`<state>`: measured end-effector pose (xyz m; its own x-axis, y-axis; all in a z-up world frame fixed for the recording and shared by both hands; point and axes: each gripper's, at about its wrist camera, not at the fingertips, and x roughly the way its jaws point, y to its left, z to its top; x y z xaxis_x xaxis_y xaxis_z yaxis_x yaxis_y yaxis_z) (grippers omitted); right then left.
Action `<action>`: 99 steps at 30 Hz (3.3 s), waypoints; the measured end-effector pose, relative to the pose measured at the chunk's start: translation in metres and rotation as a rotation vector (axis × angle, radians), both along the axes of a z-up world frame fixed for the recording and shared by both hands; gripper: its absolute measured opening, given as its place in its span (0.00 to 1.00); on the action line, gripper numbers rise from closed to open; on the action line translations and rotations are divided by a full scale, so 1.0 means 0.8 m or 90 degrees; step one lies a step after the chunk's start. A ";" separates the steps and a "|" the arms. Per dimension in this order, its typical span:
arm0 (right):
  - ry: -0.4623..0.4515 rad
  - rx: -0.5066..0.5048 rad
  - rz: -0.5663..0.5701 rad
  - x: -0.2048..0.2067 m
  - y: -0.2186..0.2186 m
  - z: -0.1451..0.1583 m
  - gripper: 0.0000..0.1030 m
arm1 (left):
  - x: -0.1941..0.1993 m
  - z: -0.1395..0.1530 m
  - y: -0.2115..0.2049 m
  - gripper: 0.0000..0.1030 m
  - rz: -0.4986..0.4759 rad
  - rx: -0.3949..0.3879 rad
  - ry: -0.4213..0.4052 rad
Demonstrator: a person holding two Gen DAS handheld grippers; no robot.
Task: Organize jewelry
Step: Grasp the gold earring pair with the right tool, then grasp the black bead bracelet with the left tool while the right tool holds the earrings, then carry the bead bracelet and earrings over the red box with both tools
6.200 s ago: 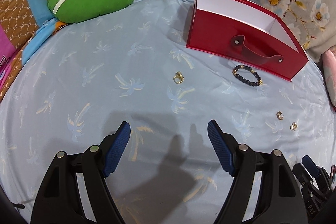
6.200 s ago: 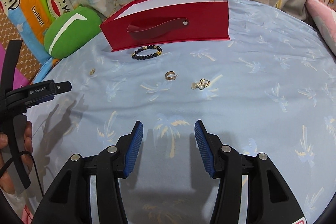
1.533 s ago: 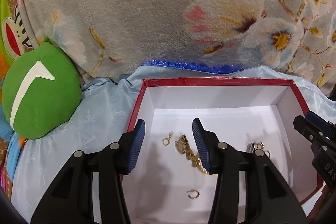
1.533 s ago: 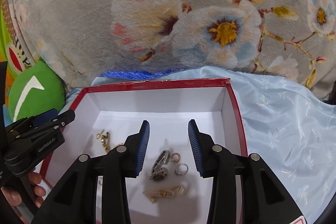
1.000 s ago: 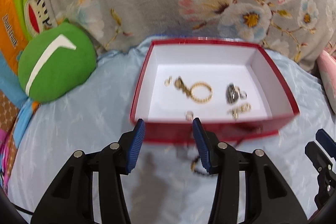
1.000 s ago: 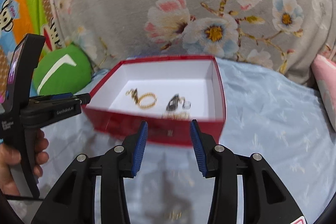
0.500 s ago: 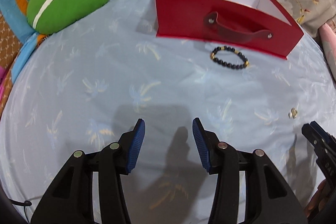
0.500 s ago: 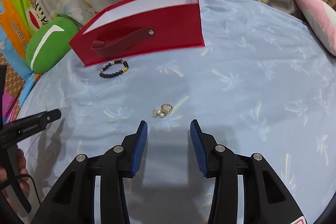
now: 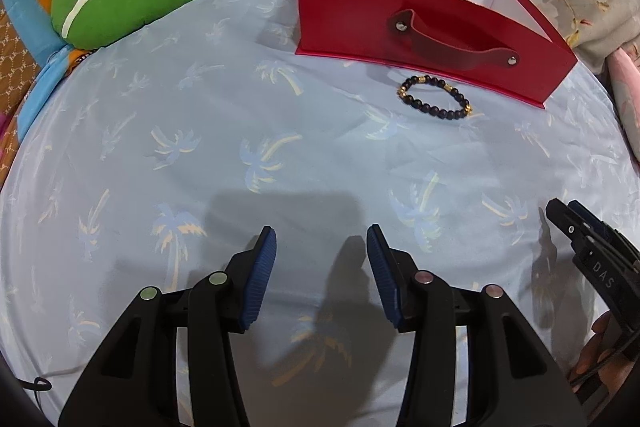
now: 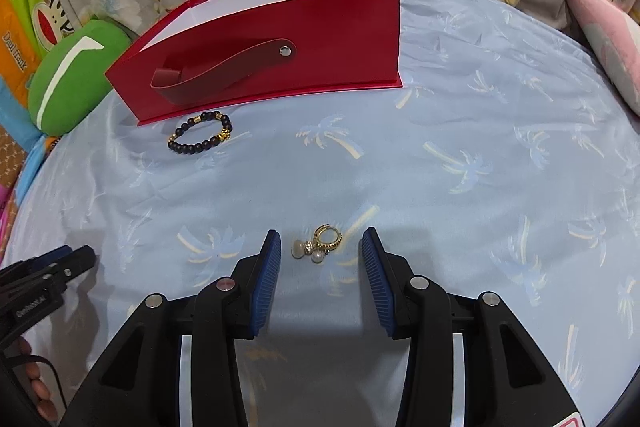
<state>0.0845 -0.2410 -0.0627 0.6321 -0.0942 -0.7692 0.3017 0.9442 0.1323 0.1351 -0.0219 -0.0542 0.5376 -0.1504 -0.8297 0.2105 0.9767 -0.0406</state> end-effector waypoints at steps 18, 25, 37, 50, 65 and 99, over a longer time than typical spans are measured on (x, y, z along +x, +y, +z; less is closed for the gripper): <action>-0.014 0.030 -0.005 -0.053 -0.010 0.012 0.17 | 0.080 0.025 -0.079 0.61 -0.069 -0.029 -0.012; -0.019 0.040 -0.014 -0.068 -0.022 0.019 0.17 | 0.112 0.005 -0.136 0.66 -0.091 -0.005 -0.021; -0.027 0.056 -0.012 -0.068 -0.026 0.022 0.17 | 0.114 -0.013 -0.159 0.55 -0.100 0.028 -0.031; -0.043 0.061 -0.012 -0.071 -0.029 0.029 0.17 | 0.076 0.009 -0.131 0.06 -0.147 -0.055 -0.030; -0.067 0.054 0.012 -0.076 -0.009 0.050 0.17 | 0.026 0.039 -0.080 0.06 -0.138 -0.100 -0.031; -0.217 -0.037 0.058 0.111 -0.052 0.217 0.17 | 0.127 0.241 -0.096 0.06 -0.138 -0.080 -0.258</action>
<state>0.1733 -0.2824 0.1107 0.8595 -0.0630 -0.5072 0.1636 0.9741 0.1562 0.2368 -0.0985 0.1387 0.7594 -0.3809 -0.5276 0.4327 0.9011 -0.0277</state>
